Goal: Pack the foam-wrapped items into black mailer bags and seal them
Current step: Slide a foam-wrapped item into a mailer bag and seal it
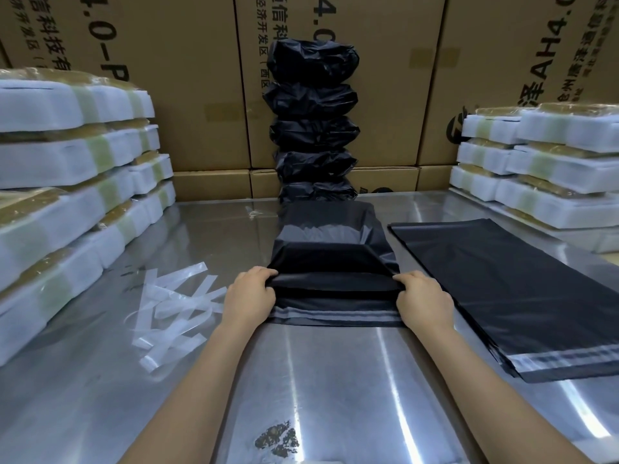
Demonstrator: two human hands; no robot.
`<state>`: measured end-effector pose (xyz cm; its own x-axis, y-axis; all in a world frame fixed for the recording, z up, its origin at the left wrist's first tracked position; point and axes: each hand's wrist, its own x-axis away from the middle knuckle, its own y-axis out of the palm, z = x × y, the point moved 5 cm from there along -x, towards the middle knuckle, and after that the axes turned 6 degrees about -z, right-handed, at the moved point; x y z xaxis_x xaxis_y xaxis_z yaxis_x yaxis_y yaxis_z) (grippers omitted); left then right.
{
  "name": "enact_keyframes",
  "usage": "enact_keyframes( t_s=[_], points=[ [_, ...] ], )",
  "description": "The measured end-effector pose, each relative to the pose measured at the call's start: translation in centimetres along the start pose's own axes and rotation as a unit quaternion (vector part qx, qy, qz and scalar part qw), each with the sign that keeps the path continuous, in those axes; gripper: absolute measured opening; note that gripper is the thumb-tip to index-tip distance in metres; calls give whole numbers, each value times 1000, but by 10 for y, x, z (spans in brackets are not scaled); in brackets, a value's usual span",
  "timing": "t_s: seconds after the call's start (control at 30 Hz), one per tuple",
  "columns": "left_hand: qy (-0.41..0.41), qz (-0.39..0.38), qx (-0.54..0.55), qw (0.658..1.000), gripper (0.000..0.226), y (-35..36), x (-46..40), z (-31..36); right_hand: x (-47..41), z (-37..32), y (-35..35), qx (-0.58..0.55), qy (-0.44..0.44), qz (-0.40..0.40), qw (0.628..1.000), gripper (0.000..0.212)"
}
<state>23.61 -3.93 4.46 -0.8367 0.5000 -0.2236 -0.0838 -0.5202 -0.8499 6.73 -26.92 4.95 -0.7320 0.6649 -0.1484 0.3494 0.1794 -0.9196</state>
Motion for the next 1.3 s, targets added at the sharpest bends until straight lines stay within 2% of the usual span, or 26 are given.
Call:
enact_keyframes(
  t_s=[0.2, 0.37, 0.43, 0.6, 0.7, 0.83, 0.9, 0.93, 1.03, 1.07, 1.1, 1.2, 1.27, 1.3],
  points=[
    [44, -52, 25, 997, 50, -9, -2, -13, -5, 4, 1, 3, 2, 3, 1000, 55],
    [51, -94, -89, 990, 52, -12, -2, -8, -10, 8, 4, 14, 0, -17, 1000, 55],
    [41, -110, -94, 989, 52, -15, -3, -6, -11, 8, 5, 13, 0, -24, 1000, 56],
    [20, -175, 38, 984, 47, -15, -1, -18, -10, 11, 5, 5, -1, -22, 1000, 57],
    [12, -232, 141, 962, 47, -13, 1, -25, -8, 9, 5, -12, 1, -11, 1000, 57],
    [-2, -290, 151, 945, 56, -15, 4, -26, -5, 11, 3, -65, -1, -29, 998, 53],
    [-18, -279, 160, 947, 61, -18, 6, -20, -1, 9, -2, -132, -1, -27, 991, 53],
    [-22, -248, 161, 955, 62, -20, 7, -15, 2, 5, -6, -152, -11, -17, 988, 54],
    [14, -54, 91, 994, 44, -34, 12, 11, 10, -16, -14, -156, -74, 12, 985, 54],
    [42, -5, 64, 997, 39, -36, 15, 24, 14, -25, -17, -153, -99, 24, 983, 51],
    [76, 11, 44, 996, 38, -33, 18, 38, 18, -34, -19, -145, -126, 40, 981, 47],
    [159, -46, -37, 985, 48, -3, 26, 70, 35, -60, -21, -96, -218, 112, 965, 44],
    [164, -90, -91, 978, 54, 19, 30, 76, 42, -75, -15, -61, -261, 147, 952, 42],
    [157, -108, -103, 976, 55, 27, 30, 75, 41, -80, -8, -40, -262, 130, 956, 42]
  ],
)
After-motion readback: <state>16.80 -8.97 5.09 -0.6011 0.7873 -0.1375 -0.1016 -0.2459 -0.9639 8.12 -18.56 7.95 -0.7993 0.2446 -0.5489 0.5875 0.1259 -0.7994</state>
